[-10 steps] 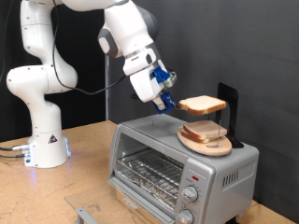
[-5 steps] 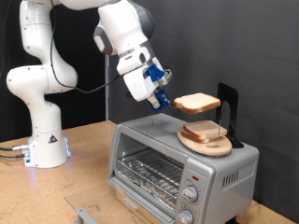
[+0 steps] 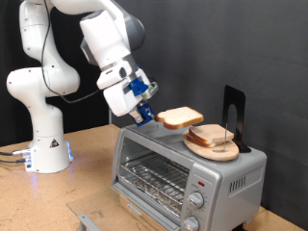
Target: Make a piece of toast with the oven
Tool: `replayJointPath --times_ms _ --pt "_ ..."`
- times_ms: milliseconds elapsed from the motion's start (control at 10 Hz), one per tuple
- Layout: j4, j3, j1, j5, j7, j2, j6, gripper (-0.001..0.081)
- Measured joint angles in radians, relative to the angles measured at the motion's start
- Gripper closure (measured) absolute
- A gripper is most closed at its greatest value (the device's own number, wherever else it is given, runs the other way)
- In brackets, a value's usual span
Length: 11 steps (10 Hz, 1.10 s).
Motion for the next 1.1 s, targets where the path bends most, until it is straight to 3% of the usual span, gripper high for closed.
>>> replayJointPath --times_ms 600,1100 --pt "-0.119 -0.118 -0.004 0.014 -0.144 -0.146 -0.109 0.0406" --pt "-0.146 -0.166 -0.012 0.000 -0.165 -0.203 -0.164 0.0406"
